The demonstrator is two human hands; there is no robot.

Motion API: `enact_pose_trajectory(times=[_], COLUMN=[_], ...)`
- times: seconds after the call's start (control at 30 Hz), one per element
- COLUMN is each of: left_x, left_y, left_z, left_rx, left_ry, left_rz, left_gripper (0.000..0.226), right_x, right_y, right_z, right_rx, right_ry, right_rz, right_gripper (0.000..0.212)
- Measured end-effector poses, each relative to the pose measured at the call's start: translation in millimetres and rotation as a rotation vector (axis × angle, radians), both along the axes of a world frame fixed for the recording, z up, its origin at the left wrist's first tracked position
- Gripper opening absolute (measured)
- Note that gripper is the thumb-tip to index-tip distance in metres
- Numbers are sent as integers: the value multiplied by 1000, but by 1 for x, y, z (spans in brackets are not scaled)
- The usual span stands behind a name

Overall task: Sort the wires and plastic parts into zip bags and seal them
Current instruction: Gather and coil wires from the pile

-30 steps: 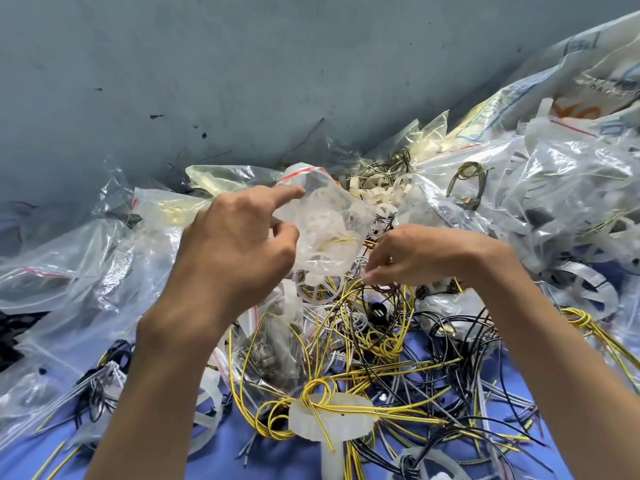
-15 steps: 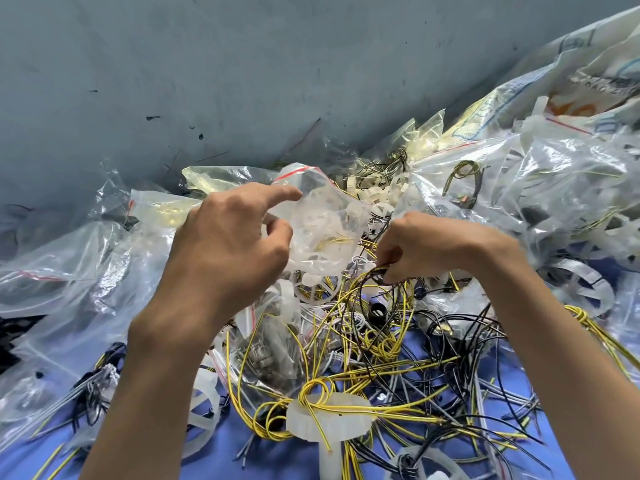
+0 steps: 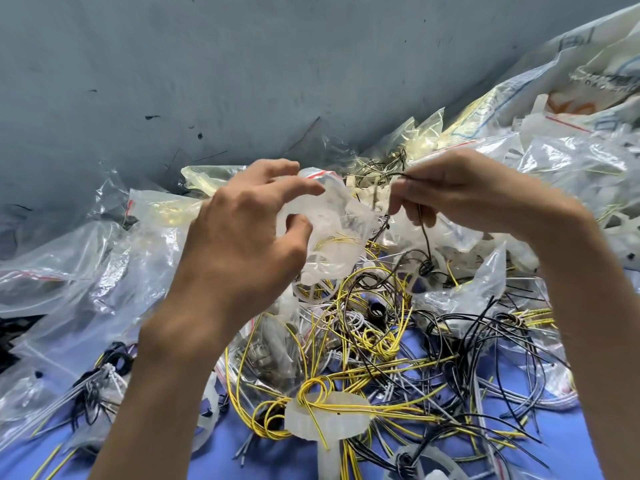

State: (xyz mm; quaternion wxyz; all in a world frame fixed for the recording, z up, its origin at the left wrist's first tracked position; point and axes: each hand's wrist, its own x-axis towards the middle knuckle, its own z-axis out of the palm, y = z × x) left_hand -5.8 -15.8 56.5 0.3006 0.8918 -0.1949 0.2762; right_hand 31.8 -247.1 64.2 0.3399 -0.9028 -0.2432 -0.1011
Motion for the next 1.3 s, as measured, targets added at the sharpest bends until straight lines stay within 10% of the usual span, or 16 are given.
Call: enact_pose_trajectory(times=[0.5,0.8,1.3], left_x=[-19,-13,-7], left_y=[-28,-25,-16], left_z=[-5,-7,3], left_rx=[288,273,-360], left_ry=[20,14,135], left_rz=[-54,-92,-201], left_gripper=[46,5,25], right_x=[-25,-22,-41], right_y=[36,41,42], right_z=[18,17,22], right_rx=[567,708,-96], right_ry=[158,232,-129], right_rz=[36,39,165], right_gripper=[30,21,61])
